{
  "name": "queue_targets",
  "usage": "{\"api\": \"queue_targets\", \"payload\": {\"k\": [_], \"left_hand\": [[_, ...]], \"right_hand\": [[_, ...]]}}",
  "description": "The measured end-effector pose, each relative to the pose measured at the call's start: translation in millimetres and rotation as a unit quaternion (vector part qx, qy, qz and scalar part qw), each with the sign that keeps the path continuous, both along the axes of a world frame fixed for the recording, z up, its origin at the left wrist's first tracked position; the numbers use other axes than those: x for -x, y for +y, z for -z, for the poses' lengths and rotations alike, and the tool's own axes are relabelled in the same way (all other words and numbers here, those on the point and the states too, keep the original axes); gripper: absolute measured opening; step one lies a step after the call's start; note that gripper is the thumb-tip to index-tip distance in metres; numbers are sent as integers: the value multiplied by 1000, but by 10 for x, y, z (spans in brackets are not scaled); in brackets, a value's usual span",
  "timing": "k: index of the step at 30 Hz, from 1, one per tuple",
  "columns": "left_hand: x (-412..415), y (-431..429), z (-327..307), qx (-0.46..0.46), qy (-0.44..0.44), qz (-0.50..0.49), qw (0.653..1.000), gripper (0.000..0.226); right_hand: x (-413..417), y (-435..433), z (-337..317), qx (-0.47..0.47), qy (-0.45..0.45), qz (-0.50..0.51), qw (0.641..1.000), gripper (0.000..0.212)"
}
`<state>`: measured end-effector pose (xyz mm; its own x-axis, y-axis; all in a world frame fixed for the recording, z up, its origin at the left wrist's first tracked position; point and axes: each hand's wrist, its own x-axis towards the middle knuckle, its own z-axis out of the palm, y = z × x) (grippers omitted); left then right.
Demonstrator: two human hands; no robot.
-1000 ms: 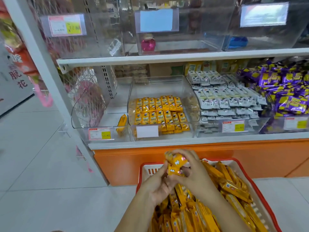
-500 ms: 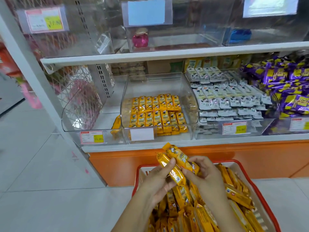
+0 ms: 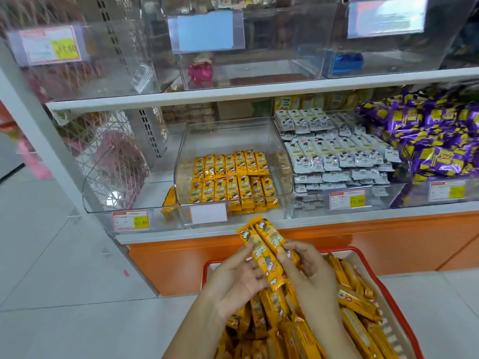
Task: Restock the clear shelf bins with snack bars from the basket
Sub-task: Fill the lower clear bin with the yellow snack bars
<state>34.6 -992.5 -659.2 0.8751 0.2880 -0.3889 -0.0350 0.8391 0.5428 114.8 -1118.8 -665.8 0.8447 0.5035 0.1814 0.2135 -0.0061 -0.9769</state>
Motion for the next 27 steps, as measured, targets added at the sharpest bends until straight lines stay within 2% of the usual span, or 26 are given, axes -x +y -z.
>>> {"api": "queue_targets", "payload": {"k": [2,4,8,10,12,14,16,20,22,24,25,26,27], "left_hand": [[-9,34,-54,-8,-3,19,1000,64],[11,91,-123,-19,-5,46,999,59],[54,268,-392,-105,72,136,983,46],[37,364,-548,-156,106,200,962,53],[-4,441,-691,-214,95,262,936,61],[-48,508,-827,-262,85,303,912,59],[-73,612,-931,-272,79,318,905,55],[-52,826,-1042,-236,42,317,917,46],[-57,897,-1102,-207,22,254,945,35],[-96,994,-1117,-280,54,138,948,28],[-102,1050,-1076,-378,93,79,918,26],[-94,1103,-1041,-505,136,38,851,25],[-77,1161,-978,-631,175,22,756,25]], "right_hand": [[-6,-16,-39,11,-19,-19,1000,11],[-46,-52,-109,48,-61,-51,996,16],[-213,-89,-415,150,-172,-120,966,48],[-300,-66,-635,200,-282,-161,924,66],[-339,9,-867,261,-372,-239,858,86],[-334,92,-1078,292,-395,-308,815,95],[-324,146,-1234,283,-401,-339,803,95],[-375,237,-1464,277,-436,-328,792,81],[-442,328,-1609,292,-457,-300,785,70],[-540,477,-1744,349,-452,-250,782,70],[-591,574,-1778,379,-443,-220,782,69],[-636,689,-1806,404,-434,-189,783,65],[-679,819,-1805,428,-425,-157,782,60]]}}
